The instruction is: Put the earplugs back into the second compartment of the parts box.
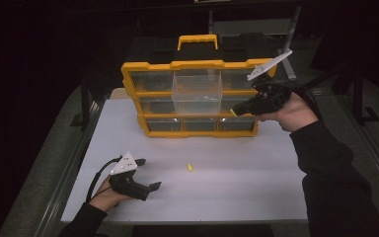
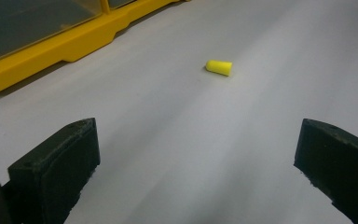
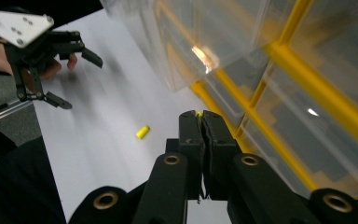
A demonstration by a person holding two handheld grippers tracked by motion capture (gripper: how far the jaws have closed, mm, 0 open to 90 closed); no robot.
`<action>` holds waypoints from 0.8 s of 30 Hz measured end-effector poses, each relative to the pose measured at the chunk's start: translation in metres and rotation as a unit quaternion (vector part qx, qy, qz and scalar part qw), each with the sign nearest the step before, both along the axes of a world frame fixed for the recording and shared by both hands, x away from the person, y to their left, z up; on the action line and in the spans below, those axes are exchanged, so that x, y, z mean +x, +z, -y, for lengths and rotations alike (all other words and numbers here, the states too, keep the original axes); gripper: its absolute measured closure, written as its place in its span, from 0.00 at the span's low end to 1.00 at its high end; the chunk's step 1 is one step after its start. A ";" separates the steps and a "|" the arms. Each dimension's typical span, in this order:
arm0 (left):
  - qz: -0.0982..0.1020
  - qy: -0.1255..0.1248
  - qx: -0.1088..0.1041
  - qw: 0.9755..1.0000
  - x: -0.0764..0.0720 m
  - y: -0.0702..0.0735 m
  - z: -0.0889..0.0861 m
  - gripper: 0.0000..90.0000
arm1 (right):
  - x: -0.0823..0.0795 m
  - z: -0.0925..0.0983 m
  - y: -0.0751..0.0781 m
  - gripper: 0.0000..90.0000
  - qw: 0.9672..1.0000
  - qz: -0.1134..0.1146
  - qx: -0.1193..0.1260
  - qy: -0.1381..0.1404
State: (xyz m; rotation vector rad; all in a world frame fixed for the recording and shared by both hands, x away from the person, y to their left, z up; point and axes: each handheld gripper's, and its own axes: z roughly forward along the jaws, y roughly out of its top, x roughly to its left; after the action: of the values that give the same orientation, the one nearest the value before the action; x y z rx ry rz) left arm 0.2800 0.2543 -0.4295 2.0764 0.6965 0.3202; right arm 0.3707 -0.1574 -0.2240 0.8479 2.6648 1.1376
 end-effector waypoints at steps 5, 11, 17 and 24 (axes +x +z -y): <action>-0.003 0.001 -0.002 1.000 0.000 0.000 0.000 0.00 | 0.002 0.001 0.019 0.96 1.000 0.010 0.001 -0.004; -0.007 0.002 -0.001 1.000 0.000 0.000 0.000 0.00 | 0.004 0.001 0.041 0.96 1.000 0.021 0.002 -0.006; -0.010 0.001 0.000 1.000 0.000 0.000 0.000 0.00 | 0.007 -0.003 0.059 0.95 1.000 0.028 0.006 -0.003; -0.011 0.001 0.003 1.000 0.001 0.000 0.000 0.00 | 0.010 -0.016 0.077 0.95 0.999 0.032 0.010 0.008</action>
State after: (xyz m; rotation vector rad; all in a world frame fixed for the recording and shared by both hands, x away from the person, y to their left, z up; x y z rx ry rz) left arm 0.2806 0.2542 -0.4294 2.0873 0.7120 0.3014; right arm 0.3807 -0.1410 -0.1468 0.7811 2.6185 1.1772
